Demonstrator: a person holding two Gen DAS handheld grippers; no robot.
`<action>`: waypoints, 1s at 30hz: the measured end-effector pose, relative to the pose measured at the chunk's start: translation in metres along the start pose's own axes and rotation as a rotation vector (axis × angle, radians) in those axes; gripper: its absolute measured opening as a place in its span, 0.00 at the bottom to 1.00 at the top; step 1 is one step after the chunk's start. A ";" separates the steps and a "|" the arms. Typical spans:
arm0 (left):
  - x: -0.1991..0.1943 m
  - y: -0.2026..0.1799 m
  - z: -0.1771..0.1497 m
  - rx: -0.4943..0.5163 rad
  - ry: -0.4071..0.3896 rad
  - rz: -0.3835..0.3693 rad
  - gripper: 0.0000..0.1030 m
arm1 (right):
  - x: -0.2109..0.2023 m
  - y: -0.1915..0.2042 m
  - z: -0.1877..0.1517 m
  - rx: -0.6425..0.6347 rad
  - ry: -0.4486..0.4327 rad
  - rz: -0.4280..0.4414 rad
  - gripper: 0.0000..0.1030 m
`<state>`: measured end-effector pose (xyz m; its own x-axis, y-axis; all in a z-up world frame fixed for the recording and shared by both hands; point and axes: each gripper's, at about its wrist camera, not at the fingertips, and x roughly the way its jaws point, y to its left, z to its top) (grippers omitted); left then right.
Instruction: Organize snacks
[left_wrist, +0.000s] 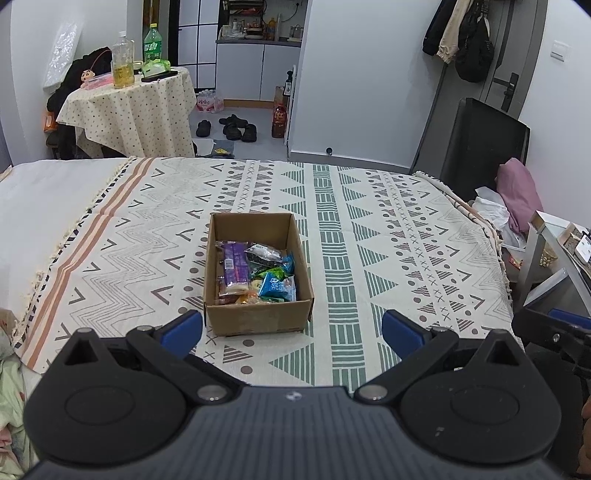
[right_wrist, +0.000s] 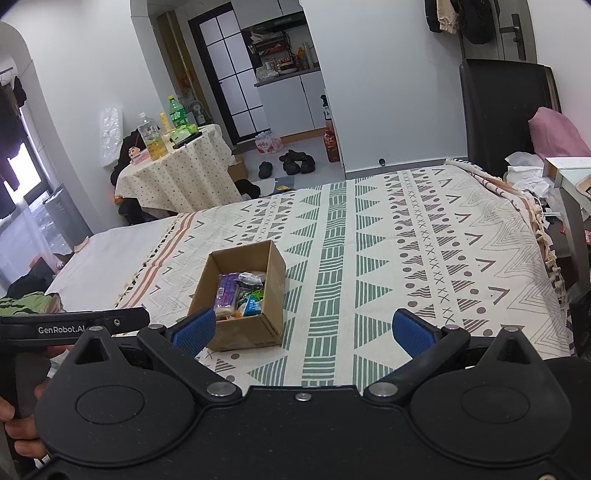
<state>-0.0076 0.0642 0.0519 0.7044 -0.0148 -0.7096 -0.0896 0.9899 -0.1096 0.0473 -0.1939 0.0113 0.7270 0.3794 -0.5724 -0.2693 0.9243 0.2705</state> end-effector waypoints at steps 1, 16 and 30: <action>0.000 0.000 0.000 -0.001 0.000 0.000 1.00 | 0.000 0.000 0.000 0.001 0.001 0.000 1.00; 0.000 -0.010 0.004 0.031 -0.004 -0.007 1.00 | -0.004 -0.003 0.003 0.009 -0.007 -0.014 1.00; -0.002 -0.007 0.006 0.027 -0.001 -0.003 1.00 | -0.003 -0.001 0.006 0.000 -0.003 -0.011 1.00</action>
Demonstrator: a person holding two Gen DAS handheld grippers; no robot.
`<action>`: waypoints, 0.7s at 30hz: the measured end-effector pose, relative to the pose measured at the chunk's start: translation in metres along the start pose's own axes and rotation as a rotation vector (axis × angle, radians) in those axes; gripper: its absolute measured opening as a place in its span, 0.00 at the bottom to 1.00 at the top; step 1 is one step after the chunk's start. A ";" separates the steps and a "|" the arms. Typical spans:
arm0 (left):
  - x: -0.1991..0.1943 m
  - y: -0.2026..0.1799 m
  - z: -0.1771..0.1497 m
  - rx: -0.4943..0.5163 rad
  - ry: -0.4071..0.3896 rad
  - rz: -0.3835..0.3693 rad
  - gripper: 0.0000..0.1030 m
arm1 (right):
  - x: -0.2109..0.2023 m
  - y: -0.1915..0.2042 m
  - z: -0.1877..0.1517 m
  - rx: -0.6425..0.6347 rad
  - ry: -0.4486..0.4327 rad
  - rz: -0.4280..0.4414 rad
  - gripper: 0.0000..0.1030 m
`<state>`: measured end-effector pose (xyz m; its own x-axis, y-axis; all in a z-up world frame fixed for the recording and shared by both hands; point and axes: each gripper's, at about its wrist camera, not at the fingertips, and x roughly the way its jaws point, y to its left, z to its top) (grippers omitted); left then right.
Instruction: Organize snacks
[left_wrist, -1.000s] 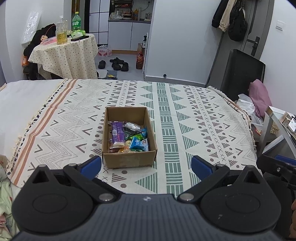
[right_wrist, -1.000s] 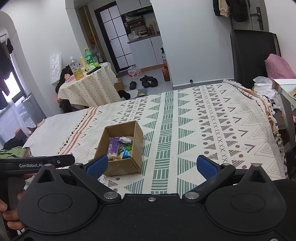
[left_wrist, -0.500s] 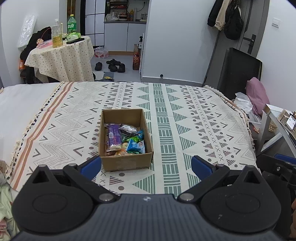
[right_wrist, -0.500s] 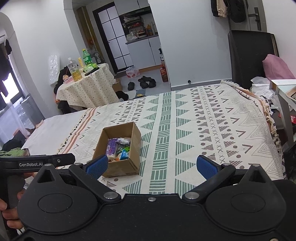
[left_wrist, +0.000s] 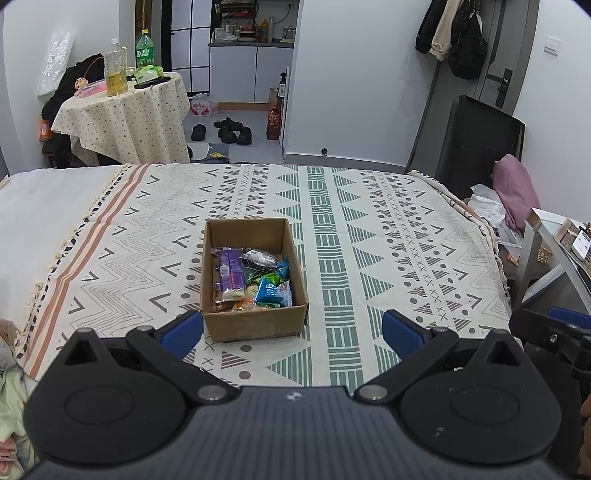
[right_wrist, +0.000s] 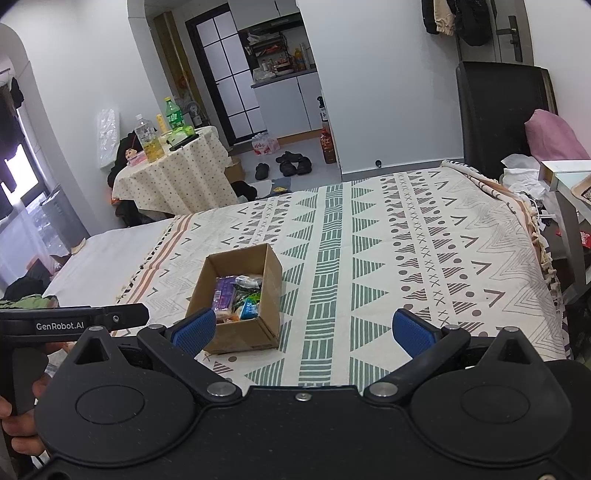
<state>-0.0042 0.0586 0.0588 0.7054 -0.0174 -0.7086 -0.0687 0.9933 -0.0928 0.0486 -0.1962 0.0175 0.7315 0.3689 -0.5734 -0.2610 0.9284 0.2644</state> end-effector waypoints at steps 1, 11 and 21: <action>0.000 0.000 0.000 -0.002 0.002 -0.001 1.00 | 0.000 0.000 0.000 -0.001 0.000 -0.001 1.00; 0.001 0.005 -0.001 -0.010 0.010 0.007 1.00 | 0.001 0.004 0.001 -0.002 0.007 0.001 1.00; 0.004 0.005 -0.003 -0.006 0.014 0.014 1.00 | 0.007 0.002 -0.003 0.001 0.019 0.004 1.00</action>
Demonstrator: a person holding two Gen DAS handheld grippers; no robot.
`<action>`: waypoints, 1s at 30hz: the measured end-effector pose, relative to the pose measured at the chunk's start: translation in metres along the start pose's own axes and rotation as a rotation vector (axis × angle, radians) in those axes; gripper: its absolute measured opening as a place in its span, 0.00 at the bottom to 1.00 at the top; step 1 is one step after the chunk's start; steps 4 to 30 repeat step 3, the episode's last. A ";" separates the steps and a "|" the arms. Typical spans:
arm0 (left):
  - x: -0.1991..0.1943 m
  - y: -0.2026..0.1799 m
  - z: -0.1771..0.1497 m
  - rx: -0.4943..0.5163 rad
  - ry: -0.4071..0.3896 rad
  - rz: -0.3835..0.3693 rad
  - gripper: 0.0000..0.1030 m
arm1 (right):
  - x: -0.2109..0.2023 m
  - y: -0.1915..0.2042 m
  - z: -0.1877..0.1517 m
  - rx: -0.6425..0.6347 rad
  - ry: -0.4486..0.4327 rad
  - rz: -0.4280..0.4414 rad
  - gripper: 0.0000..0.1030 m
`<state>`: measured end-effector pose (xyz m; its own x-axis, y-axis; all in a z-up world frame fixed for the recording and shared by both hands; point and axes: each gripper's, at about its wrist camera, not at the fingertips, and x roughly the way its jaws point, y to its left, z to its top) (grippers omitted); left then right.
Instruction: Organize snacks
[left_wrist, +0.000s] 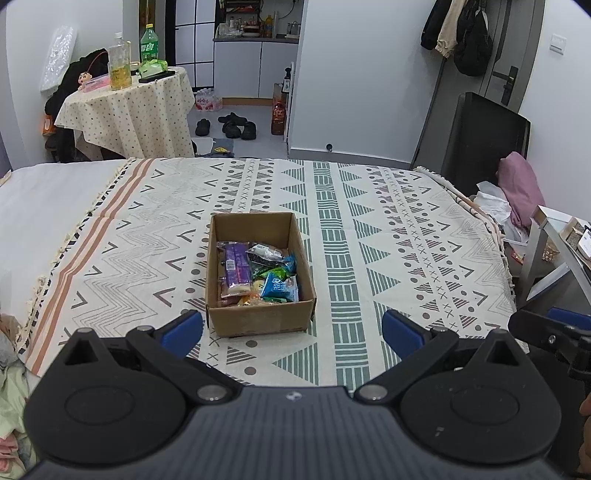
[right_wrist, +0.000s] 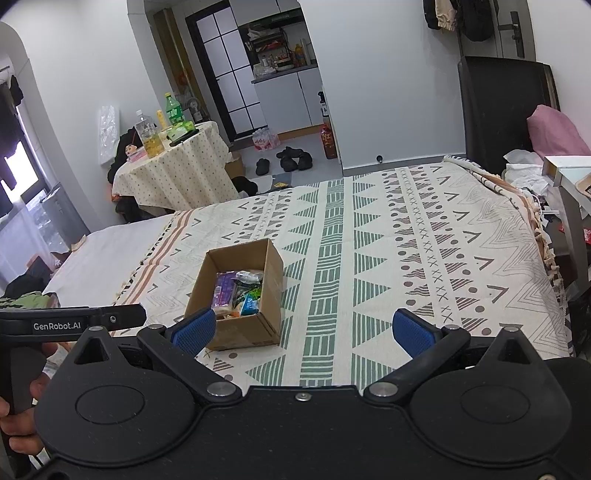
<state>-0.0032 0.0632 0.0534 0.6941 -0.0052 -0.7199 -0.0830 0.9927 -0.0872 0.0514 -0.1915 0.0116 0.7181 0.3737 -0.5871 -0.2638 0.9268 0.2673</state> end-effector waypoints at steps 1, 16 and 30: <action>0.000 0.000 0.000 0.000 0.000 -0.001 1.00 | 0.001 0.000 0.000 -0.002 0.002 0.001 1.00; 0.000 0.000 0.000 0.001 0.001 -0.001 1.00 | 0.001 0.000 -0.001 -0.004 0.004 0.003 1.00; 0.000 0.000 0.000 0.001 0.001 -0.001 1.00 | 0.001 0.000 -0.001 -0.004 0.004 0.003 1.00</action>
